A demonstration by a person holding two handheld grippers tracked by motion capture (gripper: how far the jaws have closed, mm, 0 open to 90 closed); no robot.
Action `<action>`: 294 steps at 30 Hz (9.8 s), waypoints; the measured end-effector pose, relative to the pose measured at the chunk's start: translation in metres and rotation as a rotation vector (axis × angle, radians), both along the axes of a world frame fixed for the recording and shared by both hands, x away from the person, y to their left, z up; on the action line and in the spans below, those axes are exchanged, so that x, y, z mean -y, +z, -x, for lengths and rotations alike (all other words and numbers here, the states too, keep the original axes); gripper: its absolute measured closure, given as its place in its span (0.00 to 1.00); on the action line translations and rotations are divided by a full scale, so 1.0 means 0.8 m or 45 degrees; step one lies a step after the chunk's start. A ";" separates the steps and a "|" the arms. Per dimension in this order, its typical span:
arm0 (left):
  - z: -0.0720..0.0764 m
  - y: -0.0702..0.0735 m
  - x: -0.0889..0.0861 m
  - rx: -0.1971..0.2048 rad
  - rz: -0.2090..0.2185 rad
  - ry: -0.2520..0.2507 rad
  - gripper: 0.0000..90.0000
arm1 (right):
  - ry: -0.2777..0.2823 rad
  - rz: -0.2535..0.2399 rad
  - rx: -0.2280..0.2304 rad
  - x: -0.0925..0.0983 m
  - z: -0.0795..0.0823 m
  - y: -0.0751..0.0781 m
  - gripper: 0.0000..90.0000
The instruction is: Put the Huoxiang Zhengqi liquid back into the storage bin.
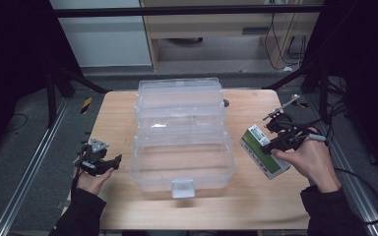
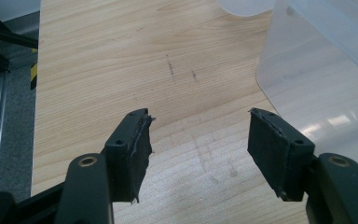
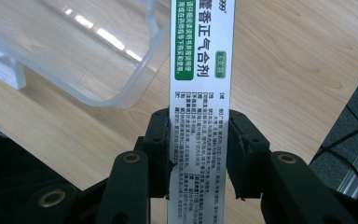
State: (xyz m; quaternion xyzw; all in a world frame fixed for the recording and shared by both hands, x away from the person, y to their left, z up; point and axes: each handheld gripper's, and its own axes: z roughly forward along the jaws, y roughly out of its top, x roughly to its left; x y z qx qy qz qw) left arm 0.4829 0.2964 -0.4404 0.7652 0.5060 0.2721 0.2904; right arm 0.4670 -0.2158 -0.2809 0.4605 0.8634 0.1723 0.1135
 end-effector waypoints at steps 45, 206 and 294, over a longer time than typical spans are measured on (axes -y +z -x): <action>-0.002 -0.002 -0.003 -0.010 0.002 0.004 0.42 | 0.377 -0.105 0.083 -0.102 -0.027 0.033 0.71; -0.004 -0.005 -0.007 -0.025 -0.002 0.015 0.42 | 1.236 0.266 -0.103 -0.179 -0.056 -0.098 0.72; -0.002 -0.001 -0.006 -0.011 0.000 0.007 0.43 | 1.138 0.073 -0.174 -0.221 -0.013 -0.147 0.74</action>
